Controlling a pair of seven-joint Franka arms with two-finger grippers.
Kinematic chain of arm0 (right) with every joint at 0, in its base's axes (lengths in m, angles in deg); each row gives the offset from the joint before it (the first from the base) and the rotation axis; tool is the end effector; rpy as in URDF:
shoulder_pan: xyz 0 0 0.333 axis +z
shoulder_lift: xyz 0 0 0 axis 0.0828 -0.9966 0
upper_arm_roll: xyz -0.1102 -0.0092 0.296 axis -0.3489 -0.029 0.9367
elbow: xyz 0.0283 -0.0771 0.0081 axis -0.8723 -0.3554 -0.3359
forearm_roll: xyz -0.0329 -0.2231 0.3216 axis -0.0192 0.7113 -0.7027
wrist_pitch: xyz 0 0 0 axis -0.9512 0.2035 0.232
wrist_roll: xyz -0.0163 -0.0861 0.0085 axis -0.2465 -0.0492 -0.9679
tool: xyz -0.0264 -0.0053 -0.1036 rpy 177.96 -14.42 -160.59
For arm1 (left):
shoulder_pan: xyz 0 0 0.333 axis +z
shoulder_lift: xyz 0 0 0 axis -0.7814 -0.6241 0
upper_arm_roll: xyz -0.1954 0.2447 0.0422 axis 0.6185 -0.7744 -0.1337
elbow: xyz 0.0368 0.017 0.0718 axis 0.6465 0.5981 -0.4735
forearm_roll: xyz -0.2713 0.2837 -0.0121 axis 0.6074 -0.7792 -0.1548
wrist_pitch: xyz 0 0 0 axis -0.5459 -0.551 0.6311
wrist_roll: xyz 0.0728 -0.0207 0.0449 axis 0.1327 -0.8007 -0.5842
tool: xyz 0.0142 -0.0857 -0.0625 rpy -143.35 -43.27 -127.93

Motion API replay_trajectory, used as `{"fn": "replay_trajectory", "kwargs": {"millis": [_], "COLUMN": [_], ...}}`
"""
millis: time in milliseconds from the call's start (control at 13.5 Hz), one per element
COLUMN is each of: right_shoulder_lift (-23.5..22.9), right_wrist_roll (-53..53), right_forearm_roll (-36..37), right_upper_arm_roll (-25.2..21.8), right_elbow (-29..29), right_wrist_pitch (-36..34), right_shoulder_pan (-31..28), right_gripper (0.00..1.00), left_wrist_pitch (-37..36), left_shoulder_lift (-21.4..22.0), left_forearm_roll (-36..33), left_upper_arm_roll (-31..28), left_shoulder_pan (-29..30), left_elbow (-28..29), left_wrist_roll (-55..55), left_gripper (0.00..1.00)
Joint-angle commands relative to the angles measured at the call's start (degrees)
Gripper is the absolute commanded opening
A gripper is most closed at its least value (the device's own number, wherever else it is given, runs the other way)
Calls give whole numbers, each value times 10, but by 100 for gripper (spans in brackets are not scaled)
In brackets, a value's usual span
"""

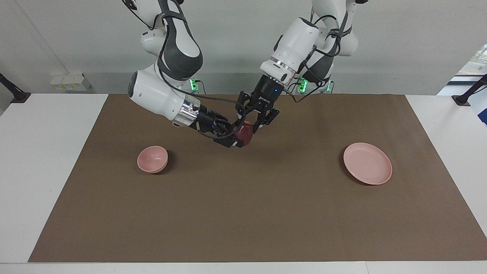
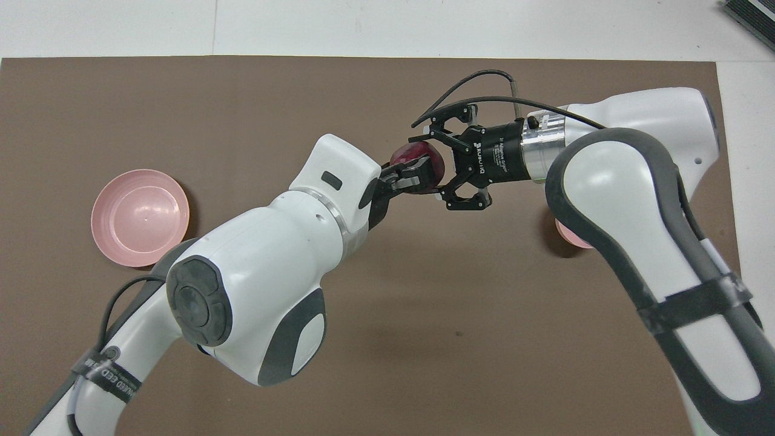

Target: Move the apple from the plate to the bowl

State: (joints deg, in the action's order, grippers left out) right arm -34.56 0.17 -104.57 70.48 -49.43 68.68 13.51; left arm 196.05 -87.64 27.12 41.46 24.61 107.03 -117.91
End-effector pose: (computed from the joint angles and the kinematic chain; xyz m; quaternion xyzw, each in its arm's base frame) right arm 0.6186 0.2164 0.4836 -0.7378 0.5173 0.2184 0.3747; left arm 0.4977 -0.3911 0.5470 0.9173 0.0635 0.2380 0.3129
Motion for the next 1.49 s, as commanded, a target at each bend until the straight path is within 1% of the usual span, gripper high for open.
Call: {"fn": "replay_trajectory", "kwargs": {"millis": [0, 297, 446, 668, 891, 965, 1114, 1188, 1262, 1337, 1411], "right_shoulder_lift": [9, 8, 9, 13, 22, 27, 36, 38, 38, 37, 35], "right_wrist_roll": [-3, -7, -12, -33, -50, -57, -76, -95, -130, -161, -201], "right_forearm_roll": [-23, -21, -20, -4, 50, 68, 136, 187, 258, 315, 355], "right_upper_arm_roll": [3, 2, 2, -5, -5, -5, -5, -5, -4, -4, -4], "right_elbow": [-5, -5, -5, -3, -2, 0, 0, -2, -5, -5, -5], "right_wrist_pitch": [-4, -5, -10, -40, -67, -81, -91, -92, -82, -72, -69], "right_shoulder_pan": [-7, -7, -9, -10, -30, -36, -40, -34, -26, -22, -29], "right_gripper": [0, 0, 0, 0, 0, 0, 0, 0, 0, 0, 0], "left_wrist_pitch": [-15, -33, -45, -135, -207, -232, -285, -308, -335, -358, -367], "left_shoulder_lift": [-4, 2, 7, 28, 36, 37, 38, 38, 39, 40, 40], "left_forearm_roll": [5, 6, 5, 4, 3, -1, -11, -11, -12, -14, -23], "left_upper_arm_roll": [-5, -8, -10, -11, -13, -16, -17, -17, -17, -18, -17], "left_shoulder_pan": [-9, 0, 17, 31, 41, 53, 86, 107, 126, 135, 152], "left_elbow": [-13, -12, -9, -8, -9, -9, -10, -10, -12, -13, -14], "left_wrist_roll": [5, 0, 2, 8, 12, 18, 79, 113, 154, 185, 207], "left_gripper": [100, 100, 100, 100, 100, 100, 100, 100, 100, 100, 100]}}
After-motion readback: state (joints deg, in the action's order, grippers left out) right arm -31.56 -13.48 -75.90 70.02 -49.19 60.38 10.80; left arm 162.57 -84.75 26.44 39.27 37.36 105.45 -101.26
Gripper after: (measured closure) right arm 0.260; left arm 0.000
